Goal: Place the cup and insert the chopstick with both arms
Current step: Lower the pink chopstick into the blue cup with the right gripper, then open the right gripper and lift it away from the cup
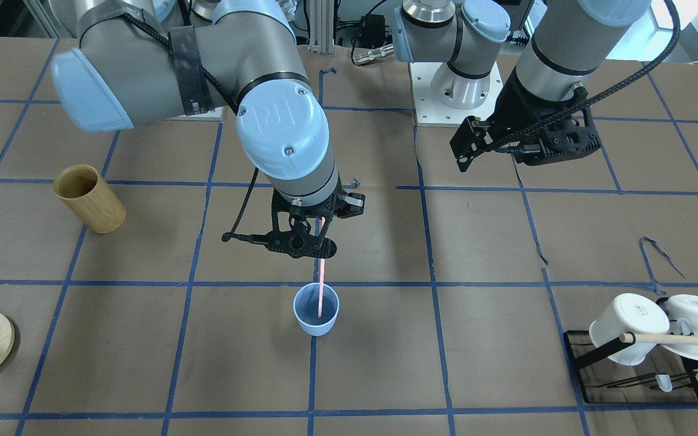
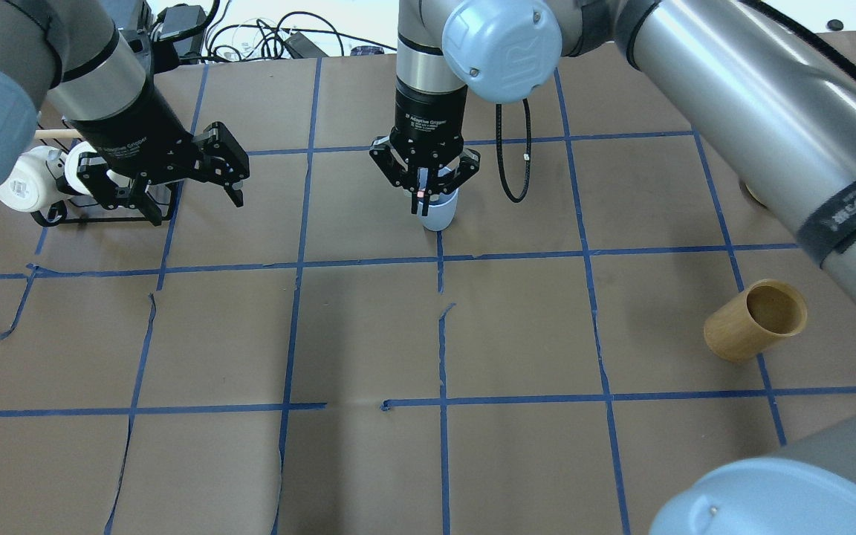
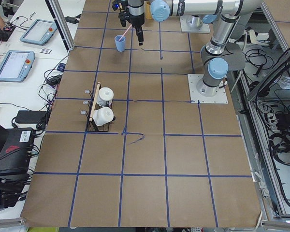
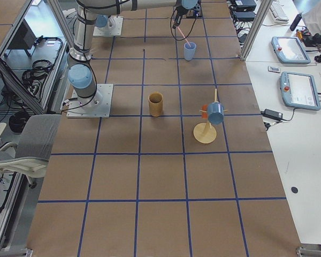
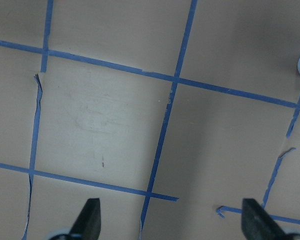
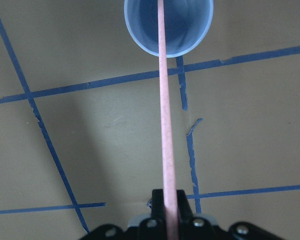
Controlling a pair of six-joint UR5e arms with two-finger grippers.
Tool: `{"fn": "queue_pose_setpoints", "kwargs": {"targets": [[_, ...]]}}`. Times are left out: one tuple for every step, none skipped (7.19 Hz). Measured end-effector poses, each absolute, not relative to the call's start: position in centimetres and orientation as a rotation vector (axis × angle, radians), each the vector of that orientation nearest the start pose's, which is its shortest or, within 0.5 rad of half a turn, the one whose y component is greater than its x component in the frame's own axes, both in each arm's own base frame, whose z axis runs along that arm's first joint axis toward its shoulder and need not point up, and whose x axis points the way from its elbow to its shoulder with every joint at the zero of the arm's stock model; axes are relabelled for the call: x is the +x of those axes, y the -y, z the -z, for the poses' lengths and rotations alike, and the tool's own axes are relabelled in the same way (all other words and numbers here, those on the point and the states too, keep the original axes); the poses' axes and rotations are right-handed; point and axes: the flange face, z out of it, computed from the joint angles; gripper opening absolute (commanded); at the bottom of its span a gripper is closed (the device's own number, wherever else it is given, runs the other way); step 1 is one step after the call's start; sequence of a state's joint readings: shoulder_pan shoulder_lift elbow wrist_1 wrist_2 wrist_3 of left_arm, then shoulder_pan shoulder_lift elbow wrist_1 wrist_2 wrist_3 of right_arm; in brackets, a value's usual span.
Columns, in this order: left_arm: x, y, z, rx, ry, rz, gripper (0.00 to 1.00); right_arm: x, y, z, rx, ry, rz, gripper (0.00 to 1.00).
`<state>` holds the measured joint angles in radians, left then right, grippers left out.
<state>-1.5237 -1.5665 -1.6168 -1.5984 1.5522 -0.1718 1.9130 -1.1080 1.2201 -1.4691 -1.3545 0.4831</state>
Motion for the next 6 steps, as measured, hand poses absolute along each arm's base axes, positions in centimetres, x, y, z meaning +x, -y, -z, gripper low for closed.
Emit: {"fn": "queue_pose_setpoints", "kwargs": {"targets": [[-11.2, 48.8, -46.5, -0.345, -3.135, -0.112, 1.0, 36.6, 56.8, -38.2, 0.244, -2.99, -0.405, 0.56], [-11.3, 48.8, -46.5, -0.344, -3.135, -0.113, 1.0, 36.6, 57.0, -38.3, 0.243, -2.988, -0.381, 0.72], [-11.3, 48.8, -46.5, -0.344, -3.135, -0.112, 1.0, 36.3, 57.1, -38.8, 0.245, -2.985, -0.355, 0.82], [-11.3, 48.8, -46.5, -0.345, -3.135, -0.111, 1.0, 35.4, 57.6, -39.7, 0.251, -2.988, -0.307, 0.88], [-11.3, 48.8, -46.5, -0.344, -3.135, -0.111, 1.0, 33.5, 58.5, -41.3, 0.262, -2.993, -0.231, 0.95], [-11.3, 48.8, -46.5, -0.344, -3.135, -0.111, 1.0, 30.5, 59.4, -43.8, 0.254, -2.987, -0.125, 0.98]]}}
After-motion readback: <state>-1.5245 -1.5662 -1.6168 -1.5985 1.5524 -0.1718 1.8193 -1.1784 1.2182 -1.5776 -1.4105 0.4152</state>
